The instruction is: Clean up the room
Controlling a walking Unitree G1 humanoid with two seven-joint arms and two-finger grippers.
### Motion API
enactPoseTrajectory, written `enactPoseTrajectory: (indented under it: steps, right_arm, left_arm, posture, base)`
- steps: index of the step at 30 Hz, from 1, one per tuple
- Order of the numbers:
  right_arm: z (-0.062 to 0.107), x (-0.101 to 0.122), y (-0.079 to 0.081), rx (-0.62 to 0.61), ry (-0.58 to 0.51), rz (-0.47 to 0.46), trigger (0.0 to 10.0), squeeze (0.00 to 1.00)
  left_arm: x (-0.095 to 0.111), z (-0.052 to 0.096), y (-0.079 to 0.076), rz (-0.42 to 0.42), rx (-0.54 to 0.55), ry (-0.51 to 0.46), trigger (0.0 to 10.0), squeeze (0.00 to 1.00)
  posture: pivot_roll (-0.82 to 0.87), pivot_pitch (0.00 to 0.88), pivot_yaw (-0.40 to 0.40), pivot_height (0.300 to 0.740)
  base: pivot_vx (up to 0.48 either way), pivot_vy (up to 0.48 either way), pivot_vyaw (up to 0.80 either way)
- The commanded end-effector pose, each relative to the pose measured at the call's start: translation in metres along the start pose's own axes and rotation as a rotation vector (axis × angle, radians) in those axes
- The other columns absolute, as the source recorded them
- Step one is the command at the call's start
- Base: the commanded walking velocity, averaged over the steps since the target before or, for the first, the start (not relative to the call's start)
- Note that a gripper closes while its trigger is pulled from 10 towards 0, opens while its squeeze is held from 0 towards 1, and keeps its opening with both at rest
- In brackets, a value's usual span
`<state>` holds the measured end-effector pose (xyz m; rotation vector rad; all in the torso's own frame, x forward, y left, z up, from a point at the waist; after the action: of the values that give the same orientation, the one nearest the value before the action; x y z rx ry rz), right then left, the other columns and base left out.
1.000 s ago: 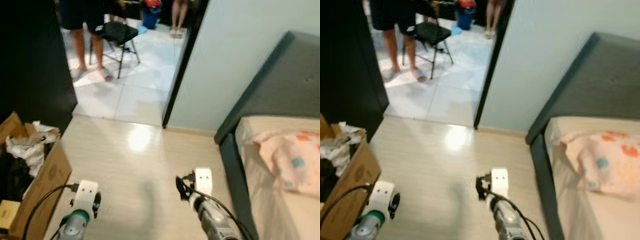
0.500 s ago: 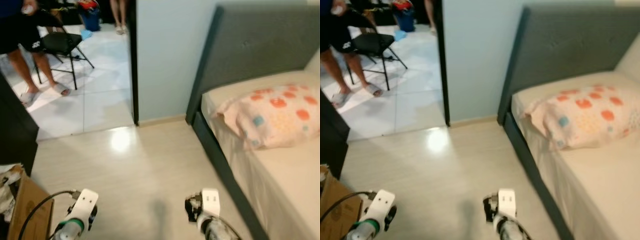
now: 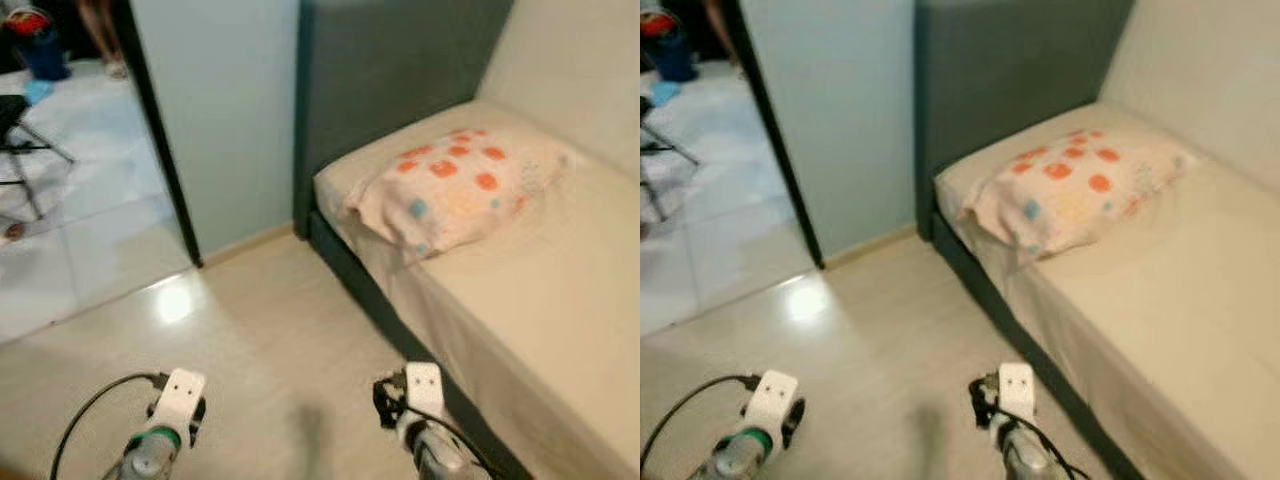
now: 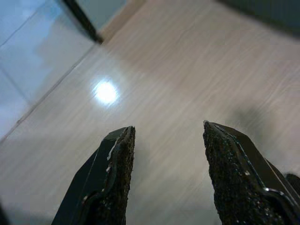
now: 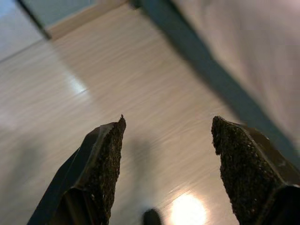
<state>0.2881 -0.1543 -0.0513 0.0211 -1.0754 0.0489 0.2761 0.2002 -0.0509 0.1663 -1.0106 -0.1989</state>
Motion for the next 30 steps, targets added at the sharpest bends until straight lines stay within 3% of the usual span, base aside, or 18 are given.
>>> enactPoseTrajectory:
  steps: [1, 30]
  right_arm:
    - [0.0011, -0.0058, 0.0089, 0.023, 0.022, -0.011, 10.0, 0.0]
    - [0.0007, -0.0056, 0.0067, 0.014, 0.025, -0.028, 10.0, 0.0]
  left_arm:
    - [-0.0201, 0.0066, 0.0041, 0.008, 0.018, 0.056, 10.0, 0.0]
    - [-0.0194, 0.0061, 0.005, 0.02, 0.032, 0.052, 10.0, 0.0]
  posture:
    - [0.1, 0.0, 0.037, 0.74]
    - [0.09, 0.0, 0.037, 0.74]
  base:
    - [0.0, 0.0, -0.8]
    - [0.0, 0.0, -0.8]
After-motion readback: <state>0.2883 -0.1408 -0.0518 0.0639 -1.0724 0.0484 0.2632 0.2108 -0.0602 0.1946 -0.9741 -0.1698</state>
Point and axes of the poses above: a point about 5 cm out from each wrist's last joint towards the gripper, its own z axis pointing back from the gripper into the wrist, its own x axis along the axis of the wrist's last joint, y = z × x, the point moved 4 cm from there along -z, pointing out of the wrist towards the gripper, and after that the axes turned 5 degrees about z, right-handed, at the moved point
